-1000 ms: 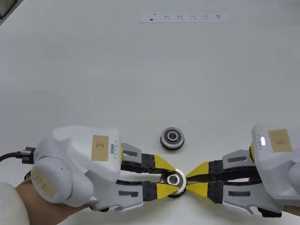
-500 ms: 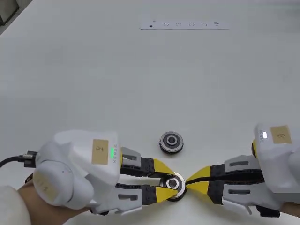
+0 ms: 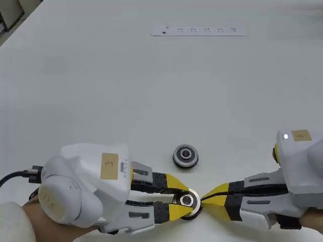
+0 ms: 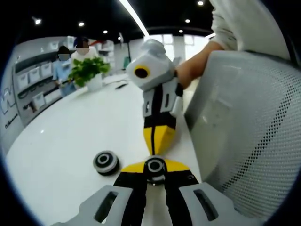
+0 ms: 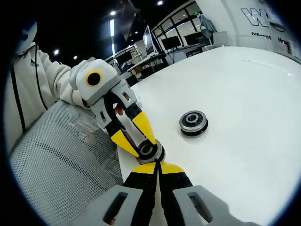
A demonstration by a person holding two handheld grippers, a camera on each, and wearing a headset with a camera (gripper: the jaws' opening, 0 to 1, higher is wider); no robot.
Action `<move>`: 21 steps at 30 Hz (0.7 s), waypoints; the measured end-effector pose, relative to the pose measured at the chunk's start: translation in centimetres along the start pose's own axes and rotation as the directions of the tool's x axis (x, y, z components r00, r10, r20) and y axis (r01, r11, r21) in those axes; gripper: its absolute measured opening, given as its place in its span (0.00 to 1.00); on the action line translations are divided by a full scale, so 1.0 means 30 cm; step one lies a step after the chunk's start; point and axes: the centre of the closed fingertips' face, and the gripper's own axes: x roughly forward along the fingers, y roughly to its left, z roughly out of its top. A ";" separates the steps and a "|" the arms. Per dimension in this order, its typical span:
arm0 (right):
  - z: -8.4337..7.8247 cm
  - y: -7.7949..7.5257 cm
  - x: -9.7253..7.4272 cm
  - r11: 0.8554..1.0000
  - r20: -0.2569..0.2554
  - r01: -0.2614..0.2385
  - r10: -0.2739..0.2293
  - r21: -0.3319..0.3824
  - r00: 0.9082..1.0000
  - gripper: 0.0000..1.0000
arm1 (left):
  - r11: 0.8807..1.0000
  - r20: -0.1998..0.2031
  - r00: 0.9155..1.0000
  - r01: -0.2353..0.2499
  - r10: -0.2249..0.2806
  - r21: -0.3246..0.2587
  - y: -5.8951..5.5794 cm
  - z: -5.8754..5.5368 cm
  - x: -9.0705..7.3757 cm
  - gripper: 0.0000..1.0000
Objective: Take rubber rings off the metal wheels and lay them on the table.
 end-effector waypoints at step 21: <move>0.007 0.021 -0.009 0.986 0.027 -0.023 0.019 0.164 0.999 0.00 | 1.000 0.004 1.000 0.009 -0.009 0.014 -0.007 0.005 0.005 0.15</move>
